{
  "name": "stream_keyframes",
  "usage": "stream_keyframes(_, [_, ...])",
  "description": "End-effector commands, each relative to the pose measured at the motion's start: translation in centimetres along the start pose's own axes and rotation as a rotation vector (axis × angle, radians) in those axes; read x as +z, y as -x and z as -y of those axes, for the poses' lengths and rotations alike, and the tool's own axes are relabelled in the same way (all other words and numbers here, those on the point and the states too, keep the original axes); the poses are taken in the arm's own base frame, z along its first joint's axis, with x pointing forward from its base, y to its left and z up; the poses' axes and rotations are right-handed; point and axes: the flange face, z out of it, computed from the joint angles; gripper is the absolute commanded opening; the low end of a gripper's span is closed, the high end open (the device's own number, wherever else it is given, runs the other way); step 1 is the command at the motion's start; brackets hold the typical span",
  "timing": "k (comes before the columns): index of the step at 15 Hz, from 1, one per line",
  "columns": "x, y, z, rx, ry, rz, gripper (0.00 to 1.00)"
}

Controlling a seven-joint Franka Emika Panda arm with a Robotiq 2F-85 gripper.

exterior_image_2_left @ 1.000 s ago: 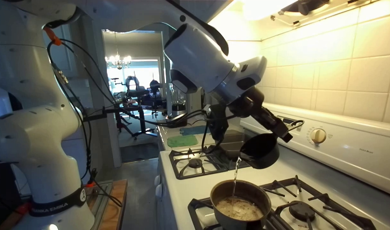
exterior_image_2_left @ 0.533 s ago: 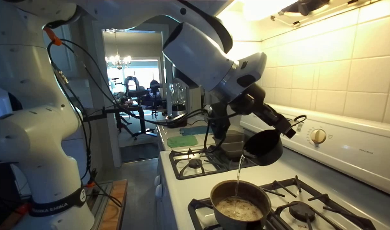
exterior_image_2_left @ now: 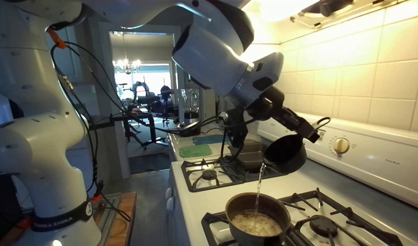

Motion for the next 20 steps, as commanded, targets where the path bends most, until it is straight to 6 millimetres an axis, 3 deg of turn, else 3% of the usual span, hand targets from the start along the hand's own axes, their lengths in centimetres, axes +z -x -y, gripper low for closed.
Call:
stream_keyframes(1, [-0.4, -0.5, 0.0, -0.007, -0.004, -0.039, 0.06])
stream_keyframes(20, [-0.1, 1.9, -0.4, -0.033, -0.02, -0.093, 0.06])
